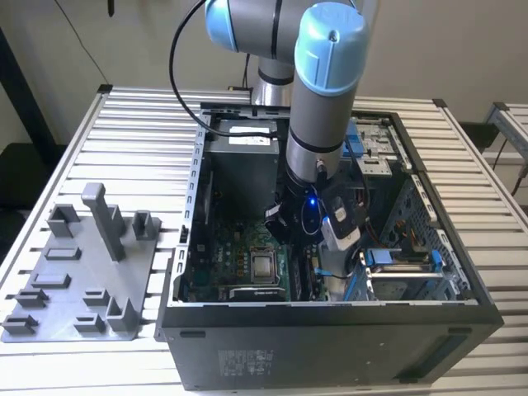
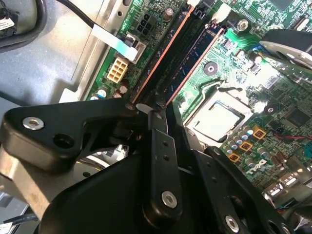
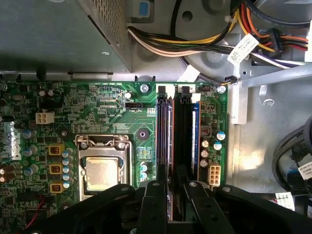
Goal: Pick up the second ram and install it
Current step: 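Insert the second ram into the second slot, then press down the second ram until it locks into place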
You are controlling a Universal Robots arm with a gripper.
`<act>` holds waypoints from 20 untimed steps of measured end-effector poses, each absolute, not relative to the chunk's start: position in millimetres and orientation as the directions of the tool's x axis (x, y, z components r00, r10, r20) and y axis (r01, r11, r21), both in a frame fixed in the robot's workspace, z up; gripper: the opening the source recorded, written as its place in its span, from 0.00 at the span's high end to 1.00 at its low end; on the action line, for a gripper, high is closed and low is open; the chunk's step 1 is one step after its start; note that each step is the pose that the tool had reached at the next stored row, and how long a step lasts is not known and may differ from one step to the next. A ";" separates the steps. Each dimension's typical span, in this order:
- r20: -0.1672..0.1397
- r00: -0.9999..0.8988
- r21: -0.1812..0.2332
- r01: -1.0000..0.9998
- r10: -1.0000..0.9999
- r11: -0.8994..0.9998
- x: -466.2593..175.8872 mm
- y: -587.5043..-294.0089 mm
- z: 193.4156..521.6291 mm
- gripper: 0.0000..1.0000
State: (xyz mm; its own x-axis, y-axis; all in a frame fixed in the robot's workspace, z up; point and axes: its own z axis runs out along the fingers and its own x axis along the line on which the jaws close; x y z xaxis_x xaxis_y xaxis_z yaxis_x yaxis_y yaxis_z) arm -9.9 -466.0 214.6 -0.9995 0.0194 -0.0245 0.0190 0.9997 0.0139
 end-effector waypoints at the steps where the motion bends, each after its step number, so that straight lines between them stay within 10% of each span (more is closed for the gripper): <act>1: -0.024 -1.000 0.014 0.019 0.019 1.000 -9.9 -466.0 215.3 0.78; 20: -0.024 -1.000 0.017 0.020 0.020 1.000 -10.0 -466.0 240.5 0.89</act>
State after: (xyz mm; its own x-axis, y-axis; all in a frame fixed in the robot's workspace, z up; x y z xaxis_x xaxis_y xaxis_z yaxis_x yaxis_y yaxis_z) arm -10.0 -466.0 240.5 -0.9995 0.0199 -0.0244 0.0195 0.9997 0.0166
